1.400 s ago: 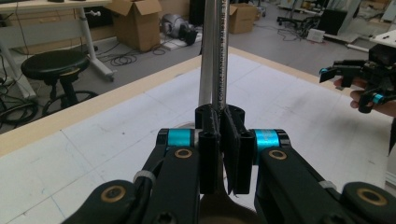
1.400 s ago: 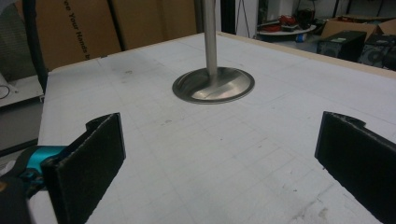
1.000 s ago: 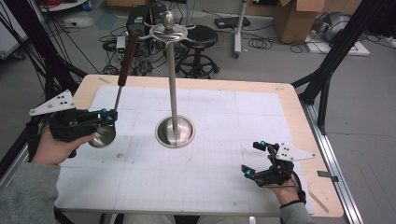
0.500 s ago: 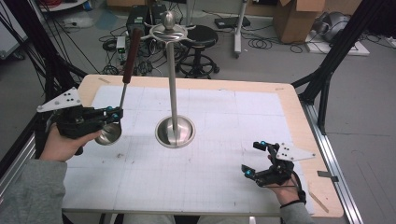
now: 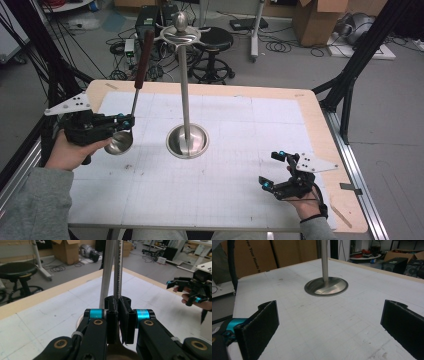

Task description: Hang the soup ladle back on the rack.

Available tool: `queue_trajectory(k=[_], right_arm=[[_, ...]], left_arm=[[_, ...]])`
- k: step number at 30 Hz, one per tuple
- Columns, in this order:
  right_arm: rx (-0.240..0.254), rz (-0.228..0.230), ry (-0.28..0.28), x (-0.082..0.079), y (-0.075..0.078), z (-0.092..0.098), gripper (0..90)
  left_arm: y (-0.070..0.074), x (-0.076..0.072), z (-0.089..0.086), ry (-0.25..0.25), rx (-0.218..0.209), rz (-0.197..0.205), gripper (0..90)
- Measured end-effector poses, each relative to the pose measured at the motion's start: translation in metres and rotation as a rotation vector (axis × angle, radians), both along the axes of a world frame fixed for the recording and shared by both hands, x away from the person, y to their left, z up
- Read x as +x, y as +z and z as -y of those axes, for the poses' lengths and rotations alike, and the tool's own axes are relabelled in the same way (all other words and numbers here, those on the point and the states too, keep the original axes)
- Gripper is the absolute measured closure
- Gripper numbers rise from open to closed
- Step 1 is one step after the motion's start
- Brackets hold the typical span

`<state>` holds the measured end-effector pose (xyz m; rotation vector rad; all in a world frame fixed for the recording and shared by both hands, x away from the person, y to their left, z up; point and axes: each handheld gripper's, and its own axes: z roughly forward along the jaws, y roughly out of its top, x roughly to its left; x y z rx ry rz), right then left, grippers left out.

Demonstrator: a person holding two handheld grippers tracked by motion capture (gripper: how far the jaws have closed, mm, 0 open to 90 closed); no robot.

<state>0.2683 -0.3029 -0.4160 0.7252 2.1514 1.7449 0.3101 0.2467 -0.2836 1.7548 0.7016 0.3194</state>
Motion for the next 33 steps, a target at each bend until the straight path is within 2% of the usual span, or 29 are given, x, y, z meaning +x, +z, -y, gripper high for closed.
queue_trajectory(k=[12, 20, 33], right_arm=[[0.002, -0.001, 0.002, 0.0, 0.0, 0.0, 0.8], [0.001, 0.0, 0.0, 0.0, 0.0, 0.0, 0.8], [0.0, 0.002, 0.003, 0.0, 0.0, 0.0, 0.8]], left_arm=[[0.001, 0.004, 0.012, -0.038, 0.013, -0.024, 84.6], [0.001, 0.01, 0.02, -0.041, 0.022, -0.037, 84.6], [-0.002, 0.021, 0.037, -0.035, 0.072, -0.062, 84.5]])
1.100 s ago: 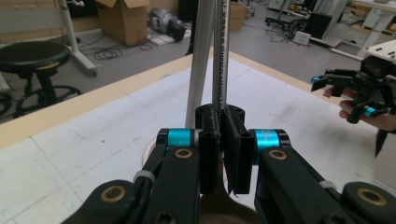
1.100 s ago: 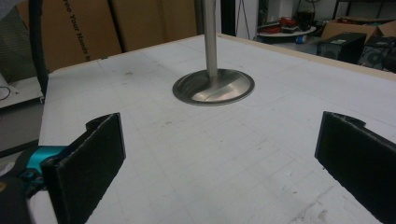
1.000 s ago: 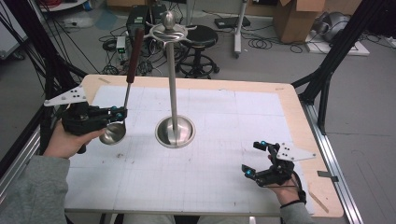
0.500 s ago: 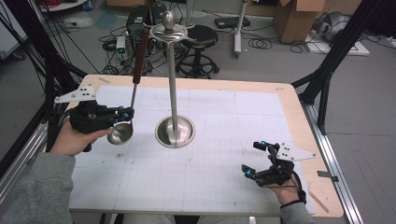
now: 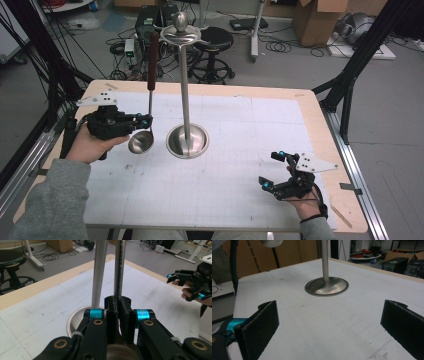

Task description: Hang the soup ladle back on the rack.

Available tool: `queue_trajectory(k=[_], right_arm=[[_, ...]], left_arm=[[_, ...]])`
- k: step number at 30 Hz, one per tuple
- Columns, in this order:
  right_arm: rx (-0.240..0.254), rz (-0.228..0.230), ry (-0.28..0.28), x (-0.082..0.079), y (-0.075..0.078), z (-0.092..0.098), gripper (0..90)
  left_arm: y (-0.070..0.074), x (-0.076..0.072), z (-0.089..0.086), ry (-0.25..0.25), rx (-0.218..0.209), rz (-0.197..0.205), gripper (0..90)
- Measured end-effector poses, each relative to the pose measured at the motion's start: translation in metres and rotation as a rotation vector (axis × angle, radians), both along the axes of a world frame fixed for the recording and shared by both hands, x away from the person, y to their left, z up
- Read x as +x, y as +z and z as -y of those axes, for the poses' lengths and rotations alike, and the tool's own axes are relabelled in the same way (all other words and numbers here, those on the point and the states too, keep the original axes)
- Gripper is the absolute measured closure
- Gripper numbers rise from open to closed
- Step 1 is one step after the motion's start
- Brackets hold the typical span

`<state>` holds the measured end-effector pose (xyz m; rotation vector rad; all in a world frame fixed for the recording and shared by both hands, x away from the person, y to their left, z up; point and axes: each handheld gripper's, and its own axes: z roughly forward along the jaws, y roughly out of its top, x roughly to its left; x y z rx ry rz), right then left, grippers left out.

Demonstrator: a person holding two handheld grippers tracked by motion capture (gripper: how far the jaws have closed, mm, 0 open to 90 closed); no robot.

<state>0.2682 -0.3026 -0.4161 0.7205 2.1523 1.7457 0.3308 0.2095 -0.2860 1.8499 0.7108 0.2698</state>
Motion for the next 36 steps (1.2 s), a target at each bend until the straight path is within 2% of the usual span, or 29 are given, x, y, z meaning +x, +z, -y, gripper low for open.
queue_trajectory(k=[4, 9, 10, 12, 13, 15, 17, 20, 25, 27, 30, 33, 36], right_arm=[[0.003, -0.001, 0.0, 0.0, 0.0, 0.0, 0.8], [0.001, -0.002, 0.0, 0.0, 0.0, 0.0, 0.8], [0.001, -0.002, 0.0, 0.0, 0.0, 0.0, 0.8], [0.0, -0.001, 0.0, 0.0, 0.0, 0.0, 0.8], [0.002, -0.002, -0.001, -0.001, 0.0, 0.0, 0.8], [0.003, -0.005, -0.002, -0.001, 0.0, 0.0, 0.8], [0.003, -0.005, -0.002, -0.001, 0.0, 0.0, 0.8], [0.003, -0.003, -0.001, -0.001, 0.0, 0.0, 0.8], [0.002, -0.005, -0.003, -0.001, 0.0, 0.0, 0.8], [0.001, -0.005, -0.004, -0.001, 0.0, 0.0, 0.8], [-0.001, -0.005, -0.004, 0.0, 0.0, 0.0, 0.8], [-0.001, -0.008, -0.003, 0.0, 0.0, 0.0, 0.8], [0.002, -0.006, -0.005, -0.001, 0.0, 0.0, 0.8]], left_arm=[[0.001, 0.003, 0.002, 0.007, 0.019, 0.002, 84.4], [0.0, 0.005, 0.004, -0.012, 0.015, -0.006, 83.6], [0.0, 0.005, 0.004, -0.023, 0.0, -0.006, 81.8], [0.0, 0.005, 0.004, -0.025, -0.017, 0.016, 68.6], [0.0, 0.005, 0.003, -0.018, -0.01, 0.022, 65.4], [0.0, 0.005, 0.0, 0.007, -0.006, 0.034, 63.2], [0.001, 0.004, -0.003, 0.005, -0.026, 0.046, 59.2], [0.003, 0.0, -0.006, 0.008, -0.05, 0.088, 50.3], [0.002, -0.01, -0.011, -0.011, -0.052, 0.168, 36.5], [0.001, -0.014, -0.013, -0.003, -0.063, 0.194, 30.1], [0.001, -0.019, -0.018, 0.002, -0.082, 0.202, 18.7], [0.001, -0.021, -0.023, -0.006, -0.101, 0.184, 5.6], [-0.002, -0.026, -0.028, -0.011, -0.114, 0.216, 5.5]])
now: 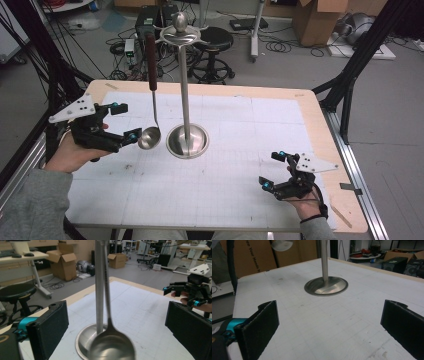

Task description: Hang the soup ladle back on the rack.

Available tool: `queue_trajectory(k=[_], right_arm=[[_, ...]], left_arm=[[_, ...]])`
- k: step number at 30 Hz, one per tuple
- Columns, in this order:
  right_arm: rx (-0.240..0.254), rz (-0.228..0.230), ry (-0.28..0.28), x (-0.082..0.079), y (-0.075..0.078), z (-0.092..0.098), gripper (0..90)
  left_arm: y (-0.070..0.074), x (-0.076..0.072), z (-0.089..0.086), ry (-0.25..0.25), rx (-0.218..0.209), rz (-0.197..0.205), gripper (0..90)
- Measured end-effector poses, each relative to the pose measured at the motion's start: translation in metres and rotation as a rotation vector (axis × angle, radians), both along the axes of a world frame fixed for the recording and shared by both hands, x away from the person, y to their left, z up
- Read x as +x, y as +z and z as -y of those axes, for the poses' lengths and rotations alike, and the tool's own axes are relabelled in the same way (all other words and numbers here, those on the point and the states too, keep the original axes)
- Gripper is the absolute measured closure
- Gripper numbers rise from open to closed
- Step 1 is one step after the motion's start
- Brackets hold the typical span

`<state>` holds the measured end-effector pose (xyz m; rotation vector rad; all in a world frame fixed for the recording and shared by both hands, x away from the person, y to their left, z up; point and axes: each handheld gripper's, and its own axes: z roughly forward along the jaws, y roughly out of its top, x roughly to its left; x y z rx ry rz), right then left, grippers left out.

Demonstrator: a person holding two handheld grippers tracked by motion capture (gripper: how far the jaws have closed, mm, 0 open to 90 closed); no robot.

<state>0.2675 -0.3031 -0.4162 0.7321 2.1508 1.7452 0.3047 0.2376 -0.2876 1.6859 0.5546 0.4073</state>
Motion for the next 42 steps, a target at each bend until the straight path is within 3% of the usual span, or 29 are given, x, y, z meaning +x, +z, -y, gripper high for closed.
queue_trajectory(k=[3, 6, 10, 13, 16, 21, 29, 36, 42], right_arm=[[0.001, 0.004, -0.003, 0.0, 0.0, 0.001, 0.8], [0.005, 0.002, -0.004, -0.001, 0.001, 0.001, 0.8], [0.004, 0.01, -0.006, 0.0, 0.001, 0.001, 0.8], [0.005, 0.007, -0.006, 0.0, 0.001, 0.001, 0.8], [0.009, 0.011, -0.008, 0.0, 0.002, 0.001, 0.8], [0.019, 0.022, -0.015, -0.002, 0.004, 0.002, 0.7], [0.025, 0.032, -0.022, -0.003, 0.006, 0.003, 0.7], [0.037, 0.055, -0.028, -0.007, 0.01, 0.004, 0.7], [0.027, 0.045, -0.032, -0.005, 0.007, 0.004, 0.7]], left_arm=[[-0.003, -0.005, -0.005, 0.011, -0.017, 0.003, 5.0], [-0.01, -0.009, -0.009, 0.023, -0.024, -0.064, 1.7], [-0.027, -0.016, -0.016, 0.056, -0.026, -0.044, 1.7], [-0.04, -0.02, -0.024, 0.083, -0.054, -0.043, 1.7], [-0.056, -0.023, -0.029, 0.114, -0.052, -0.046, 1.7], [-0.076, -0.029, -0.035, 0.121, -0.058, -0.033, 1.7], [-0.093, -0.037, -0.042, 0.139, -0.078, -0.039, 1.7], [-0.114, -0.051, -0.059, 0.197, -0.086, -0.054, 1.7], [-0.118, -0.063, -0.07, 0.235, -0.111, -0.033, 1.7]])
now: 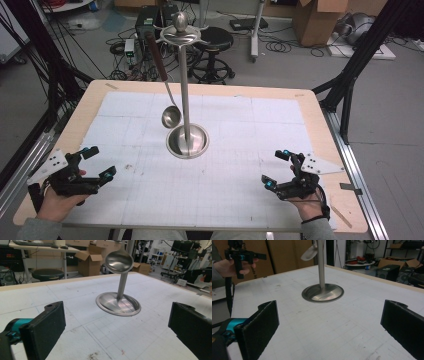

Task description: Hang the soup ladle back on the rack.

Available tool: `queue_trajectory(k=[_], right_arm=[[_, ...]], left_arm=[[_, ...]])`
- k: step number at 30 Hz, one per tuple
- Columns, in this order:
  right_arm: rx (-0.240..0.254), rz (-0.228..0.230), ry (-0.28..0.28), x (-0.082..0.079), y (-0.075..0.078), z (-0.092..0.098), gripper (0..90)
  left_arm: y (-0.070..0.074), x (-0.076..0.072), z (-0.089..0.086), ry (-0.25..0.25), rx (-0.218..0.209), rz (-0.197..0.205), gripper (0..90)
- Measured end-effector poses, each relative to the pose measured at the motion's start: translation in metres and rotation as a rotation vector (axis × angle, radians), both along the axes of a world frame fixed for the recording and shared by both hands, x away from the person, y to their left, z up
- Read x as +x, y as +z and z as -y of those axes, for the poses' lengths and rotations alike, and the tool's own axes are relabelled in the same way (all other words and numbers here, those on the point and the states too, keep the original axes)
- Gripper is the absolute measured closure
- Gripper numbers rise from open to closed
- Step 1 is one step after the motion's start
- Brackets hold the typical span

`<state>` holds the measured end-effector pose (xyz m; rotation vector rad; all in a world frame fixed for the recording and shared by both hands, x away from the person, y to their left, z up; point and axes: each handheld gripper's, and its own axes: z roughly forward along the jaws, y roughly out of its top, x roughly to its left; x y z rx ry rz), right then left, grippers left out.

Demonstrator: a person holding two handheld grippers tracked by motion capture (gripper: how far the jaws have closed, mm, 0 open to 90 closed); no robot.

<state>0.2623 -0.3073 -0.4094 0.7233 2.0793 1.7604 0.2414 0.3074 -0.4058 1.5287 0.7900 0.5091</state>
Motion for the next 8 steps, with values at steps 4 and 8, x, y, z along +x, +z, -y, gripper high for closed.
queue_trajectory(k=[4, 8], right_arm=[[-0.002, -0.003, 0.0, -0.0001, 0.0, -0.0005, 0.8], [0.001, 0.002, 0.0, 0.0006, -0.0001, 0.0003, 0.7]], left_arm=[[-0.0006, 0.0, -0.0002, 0.005, -0.009, 0.001, 1.7], [-0.0004, 0.0002, 0.0055, -0.007, 0.007, 0.002, 1.7]])
